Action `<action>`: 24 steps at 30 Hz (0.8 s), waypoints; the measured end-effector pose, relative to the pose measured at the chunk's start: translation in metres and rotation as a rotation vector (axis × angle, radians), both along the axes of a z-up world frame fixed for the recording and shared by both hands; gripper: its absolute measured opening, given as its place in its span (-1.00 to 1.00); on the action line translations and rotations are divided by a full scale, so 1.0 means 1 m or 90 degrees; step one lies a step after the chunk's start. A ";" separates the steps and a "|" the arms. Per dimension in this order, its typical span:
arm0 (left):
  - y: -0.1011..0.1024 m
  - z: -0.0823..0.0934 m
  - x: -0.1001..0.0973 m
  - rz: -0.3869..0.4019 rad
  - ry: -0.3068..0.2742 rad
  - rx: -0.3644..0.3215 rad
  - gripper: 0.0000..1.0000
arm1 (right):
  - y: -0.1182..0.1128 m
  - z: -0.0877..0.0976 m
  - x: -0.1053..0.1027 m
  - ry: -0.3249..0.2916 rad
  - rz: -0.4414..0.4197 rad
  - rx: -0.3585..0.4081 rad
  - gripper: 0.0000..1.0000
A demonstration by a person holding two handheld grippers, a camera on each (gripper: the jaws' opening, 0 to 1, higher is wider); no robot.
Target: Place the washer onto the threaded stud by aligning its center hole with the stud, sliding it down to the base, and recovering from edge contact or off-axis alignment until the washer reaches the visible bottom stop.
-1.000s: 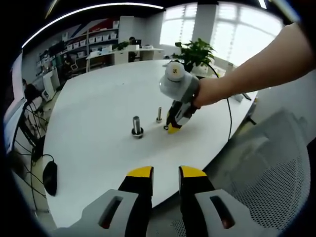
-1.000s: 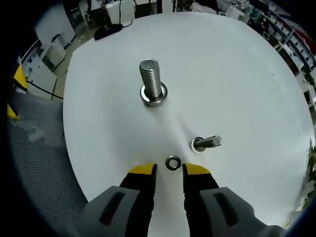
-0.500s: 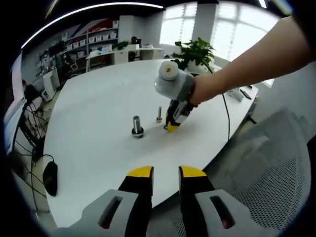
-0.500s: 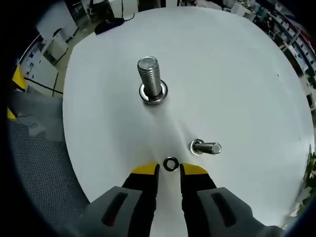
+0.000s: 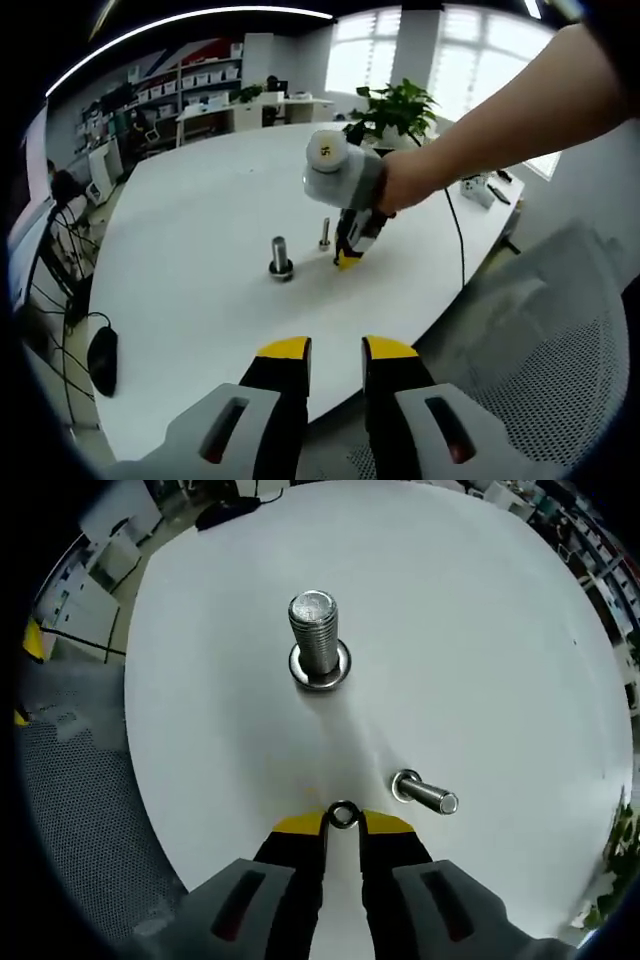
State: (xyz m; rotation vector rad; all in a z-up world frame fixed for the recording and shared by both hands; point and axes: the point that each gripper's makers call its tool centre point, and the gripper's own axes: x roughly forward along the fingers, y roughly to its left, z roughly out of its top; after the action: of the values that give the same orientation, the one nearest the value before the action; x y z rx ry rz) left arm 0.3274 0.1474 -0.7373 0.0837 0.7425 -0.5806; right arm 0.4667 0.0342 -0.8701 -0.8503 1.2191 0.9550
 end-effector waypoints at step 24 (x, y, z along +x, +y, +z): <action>-0.001 0.000 0.000 -0.004 0.000 -0.001 -0.65 | -0.001 0.000 0.000 -0.026 -0.024 0.001 -0.72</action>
State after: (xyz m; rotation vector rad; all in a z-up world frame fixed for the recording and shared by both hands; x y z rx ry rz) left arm 0.3273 0.1468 -0.7373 0.0850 0.7422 -0.5875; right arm 0.4670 0.0337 -0.8703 -0.8386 1.1949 0.9047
